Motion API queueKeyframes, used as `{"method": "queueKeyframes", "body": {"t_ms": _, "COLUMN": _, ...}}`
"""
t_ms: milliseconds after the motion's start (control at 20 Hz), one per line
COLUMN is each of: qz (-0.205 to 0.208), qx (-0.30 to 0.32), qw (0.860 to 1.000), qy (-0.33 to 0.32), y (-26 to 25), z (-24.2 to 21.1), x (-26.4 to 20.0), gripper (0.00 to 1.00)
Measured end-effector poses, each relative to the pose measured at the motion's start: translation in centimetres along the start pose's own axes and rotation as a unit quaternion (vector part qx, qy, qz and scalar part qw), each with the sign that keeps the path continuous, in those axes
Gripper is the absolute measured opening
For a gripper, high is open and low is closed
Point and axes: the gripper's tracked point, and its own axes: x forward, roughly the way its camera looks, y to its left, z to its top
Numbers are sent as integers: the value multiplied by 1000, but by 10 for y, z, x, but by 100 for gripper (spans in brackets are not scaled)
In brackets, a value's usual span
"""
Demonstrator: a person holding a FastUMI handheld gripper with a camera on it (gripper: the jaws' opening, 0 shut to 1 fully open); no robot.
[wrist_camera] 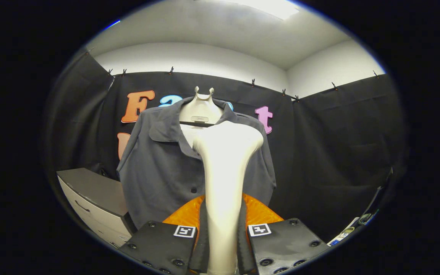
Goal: Iron the clothes twice with a garment steamer, once on the left side and once on the right side.
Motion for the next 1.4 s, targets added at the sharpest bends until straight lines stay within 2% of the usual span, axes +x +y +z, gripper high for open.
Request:
{"method": "queueKeyframes", "body": {"t_ms": 250, "qz": 14, "qx": 9, "qw": 1000, "qy": 13, "y": -13, "z": -10, "x": 34, "gripper": 36}}
{"method": "queueKeyframes", "body": {"t_ms": 700, "qz": 34, "qx": 19, "qw": 999, "qy": 38, "y": -16, "z": -37, "x": 63, "gripper": 36}}
{"method": "queueKeyframes", "body": {"t_ms": 1400, "qz": 33, "qx": 34, "qw": 995, "qy": 90, "y": -13, "z": -102, "x": 56, "gripper": 36}}
